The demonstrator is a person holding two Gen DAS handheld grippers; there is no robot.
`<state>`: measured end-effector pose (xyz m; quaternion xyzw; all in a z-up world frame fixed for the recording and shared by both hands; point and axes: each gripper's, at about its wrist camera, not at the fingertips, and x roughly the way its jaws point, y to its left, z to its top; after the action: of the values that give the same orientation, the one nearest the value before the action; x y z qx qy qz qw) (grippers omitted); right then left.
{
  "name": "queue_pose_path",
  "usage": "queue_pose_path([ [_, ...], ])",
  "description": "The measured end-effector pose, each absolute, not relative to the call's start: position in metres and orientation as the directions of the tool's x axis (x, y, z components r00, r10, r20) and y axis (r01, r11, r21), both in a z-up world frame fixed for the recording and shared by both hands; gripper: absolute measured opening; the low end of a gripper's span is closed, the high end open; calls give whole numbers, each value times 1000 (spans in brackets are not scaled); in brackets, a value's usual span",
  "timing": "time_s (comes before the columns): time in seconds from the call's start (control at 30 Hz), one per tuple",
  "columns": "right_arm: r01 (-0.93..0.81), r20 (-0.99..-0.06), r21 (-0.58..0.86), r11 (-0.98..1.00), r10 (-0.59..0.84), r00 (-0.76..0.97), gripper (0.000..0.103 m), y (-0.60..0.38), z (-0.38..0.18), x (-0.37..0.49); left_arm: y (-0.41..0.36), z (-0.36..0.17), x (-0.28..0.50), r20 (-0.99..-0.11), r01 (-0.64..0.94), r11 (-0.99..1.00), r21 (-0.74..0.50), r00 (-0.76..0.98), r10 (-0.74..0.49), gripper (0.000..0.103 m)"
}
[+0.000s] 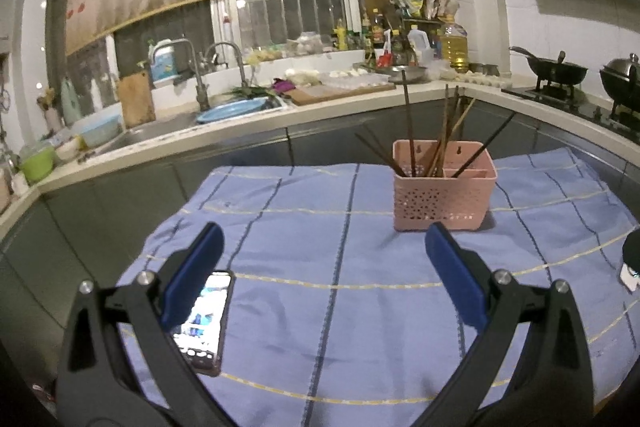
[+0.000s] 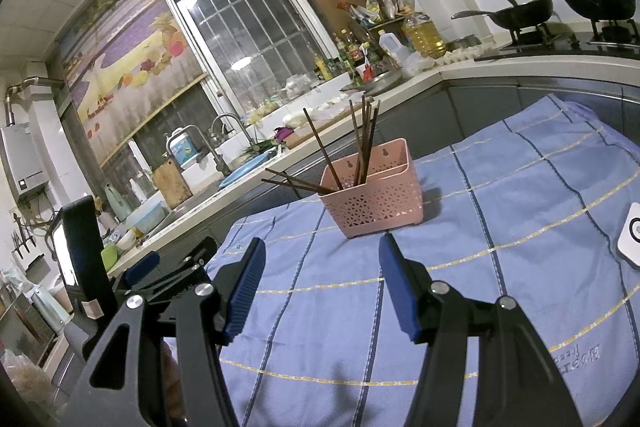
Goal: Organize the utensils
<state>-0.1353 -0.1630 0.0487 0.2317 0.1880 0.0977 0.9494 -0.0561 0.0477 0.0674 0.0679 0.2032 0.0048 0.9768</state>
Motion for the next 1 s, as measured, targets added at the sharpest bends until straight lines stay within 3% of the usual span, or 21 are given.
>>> queue_pose_path([
  [0.3,-103,-312,472,876,275,909,60,-160,48,-136,51,72,-61,-355,-31,987,158,931,86,97],
  [1.0,-104,-312,472,876,276,909,60,-160,48,-136,55,77,-60,-363,-22,991,135,929,70,97],
])
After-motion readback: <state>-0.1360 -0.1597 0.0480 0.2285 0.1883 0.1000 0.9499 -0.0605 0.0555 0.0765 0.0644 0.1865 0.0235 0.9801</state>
